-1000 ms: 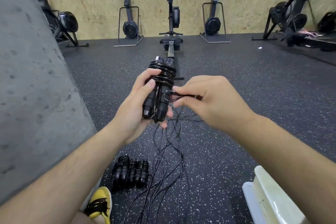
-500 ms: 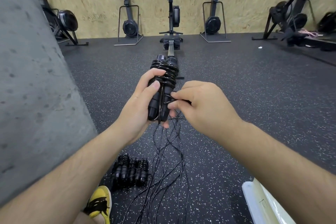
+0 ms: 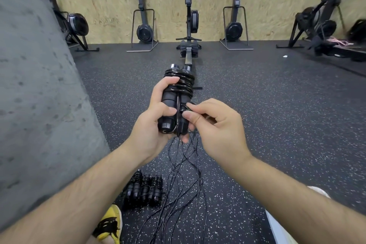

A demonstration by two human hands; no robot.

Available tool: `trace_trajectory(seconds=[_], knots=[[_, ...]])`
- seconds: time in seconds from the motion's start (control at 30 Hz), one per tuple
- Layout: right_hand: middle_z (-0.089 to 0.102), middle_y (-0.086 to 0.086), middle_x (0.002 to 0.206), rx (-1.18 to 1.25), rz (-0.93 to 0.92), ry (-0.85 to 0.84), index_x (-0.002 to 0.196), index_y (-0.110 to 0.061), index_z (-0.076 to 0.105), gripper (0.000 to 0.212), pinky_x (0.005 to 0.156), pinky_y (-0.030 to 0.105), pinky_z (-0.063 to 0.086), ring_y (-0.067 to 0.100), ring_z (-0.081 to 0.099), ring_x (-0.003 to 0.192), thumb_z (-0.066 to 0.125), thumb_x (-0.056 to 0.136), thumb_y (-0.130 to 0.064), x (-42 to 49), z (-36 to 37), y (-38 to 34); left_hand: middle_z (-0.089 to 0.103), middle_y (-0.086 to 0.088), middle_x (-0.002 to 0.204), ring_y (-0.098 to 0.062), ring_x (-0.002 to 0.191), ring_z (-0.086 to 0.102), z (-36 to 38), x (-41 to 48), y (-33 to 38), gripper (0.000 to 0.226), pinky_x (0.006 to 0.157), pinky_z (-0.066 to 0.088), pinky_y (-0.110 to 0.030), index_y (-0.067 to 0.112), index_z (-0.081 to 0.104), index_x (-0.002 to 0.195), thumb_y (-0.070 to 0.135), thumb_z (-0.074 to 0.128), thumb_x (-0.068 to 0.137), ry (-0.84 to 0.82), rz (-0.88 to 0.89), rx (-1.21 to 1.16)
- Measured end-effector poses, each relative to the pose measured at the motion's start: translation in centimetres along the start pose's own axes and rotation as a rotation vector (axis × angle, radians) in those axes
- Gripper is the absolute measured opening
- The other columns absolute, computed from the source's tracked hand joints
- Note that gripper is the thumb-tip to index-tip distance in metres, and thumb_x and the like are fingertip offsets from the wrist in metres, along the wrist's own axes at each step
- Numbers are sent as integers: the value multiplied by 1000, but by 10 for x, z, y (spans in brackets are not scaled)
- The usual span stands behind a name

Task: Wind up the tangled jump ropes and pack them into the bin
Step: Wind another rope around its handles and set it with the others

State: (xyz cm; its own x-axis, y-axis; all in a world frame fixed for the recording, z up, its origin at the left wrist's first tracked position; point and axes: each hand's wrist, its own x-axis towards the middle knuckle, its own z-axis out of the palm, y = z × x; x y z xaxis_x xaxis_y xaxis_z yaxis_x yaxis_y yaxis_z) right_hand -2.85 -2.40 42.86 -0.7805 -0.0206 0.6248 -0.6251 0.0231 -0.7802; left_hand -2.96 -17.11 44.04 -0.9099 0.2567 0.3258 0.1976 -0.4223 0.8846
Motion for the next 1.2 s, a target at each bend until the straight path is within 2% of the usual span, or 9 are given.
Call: trace_trajectory(seconds=[0.2, 0.37, 0.47, 0.6, 0.77, 0.87, 0.97, 1.1, 1.2], knots=[[55, 13, 88, 139, -32, -105, 85, -4, 73, 13, 50, 27, 53, 31, 61, 55, 71, 84, 9, -2, 3, -7, 54, -24, 115, -33, 75, 50, 0, -4, 6, 67, 58, 43, -40, 29, 49, 140, 5, 38, 78, -26, 8, -86], [56, 10, 93, -70, -62, -196, 92, 3, 72, 6, 55, 14, 48, 20, 64, 55, 66, 91, 5, 0, 0, -10, 55, -22, 111, -31, 71, 51, -2, -4, 7, 68, 58, 42, -40, 31, 49, 139, 3, 38, 77, -1, 5, -64], [60, 12, 93, -33, 69, -178, 91, 2, 72, 6, 55, 15, 46, 17, 62, 51, 66, 91, 3, 0, 0, -15, 55, -21, 110, -33, 75, 51, -2, -2, 5, 67, 58, 43, -40, 32, 49, 137, 3, 38, 77, 11, 10, -16], [65, 15, 74, 79, 341, -164, 99, -1, 71, 9, 45, 10, 35, 2, 48, 38, 64, 95, -4, 0, -2, -24, 53, -21, 112, -34, 78, 51, -2, 0, 1, 67, 58, 45, -40, 35, 51, 134, 3, 39, 77, 38, 27, 58], [63, 2, 64, -101, 381, -165, 93, -8, 72, 13, 46, 9, 34, -2, 47, 41, 59, 97, -7, 3, -2, -25, 55, -15, 112, -29, 82, 55, -1, 1, -3, 69, 57, 48, -37, 38, 52, 131, 3, 42, 73, 59, 44, 178], [62, -2, 64, -241, 374, -183, 92, -11, 71, 16, 44, 10, 30, -2, 44, 41, 57, 99, -11, 4, -1, -25, 57, -12, 114, -28, 88, 55, 0, 2, -6, 70, 68, 48, -38, 41, 53, 129, 3, 42, 72, 66, 50, 206], [62, 6, 69, -125, 487, -192, 98, -5, 70, 19, 41, 10, 32, -2, 44, 40, 53, 102, -11, 6, -5, -28, 55, -16, 117, -33, 87, 53, 0, 4, -8, 71, 61, 49, -39, 41, 53, 131, 3, 42, 72, 49, 41, 197], [61, 5, 71, -30, 541, -224, 99, -7, 71, 19, 53, 11, 41, 15, 53, 60, 51, 102, -8, 9, -5, -29, 52, -18, 115, -34, 80, 50, 2, 5, -10, 71, 55, 47, -38, 39, 50, 133, 2, 41, 73, 40, 38, 171], [62, 9, 73, -24, 500, -286, 87, -15, 73, 24, 77, 34, 49, 21, 56, 66, 54, 100, -7, 13, -9, -29, 51, -17, 114, -32, 76, 51, 3, 5, -9, 71, 55, 45, -39, 38, 49, 135, 1, 40, 75, 31, 60, 148]])
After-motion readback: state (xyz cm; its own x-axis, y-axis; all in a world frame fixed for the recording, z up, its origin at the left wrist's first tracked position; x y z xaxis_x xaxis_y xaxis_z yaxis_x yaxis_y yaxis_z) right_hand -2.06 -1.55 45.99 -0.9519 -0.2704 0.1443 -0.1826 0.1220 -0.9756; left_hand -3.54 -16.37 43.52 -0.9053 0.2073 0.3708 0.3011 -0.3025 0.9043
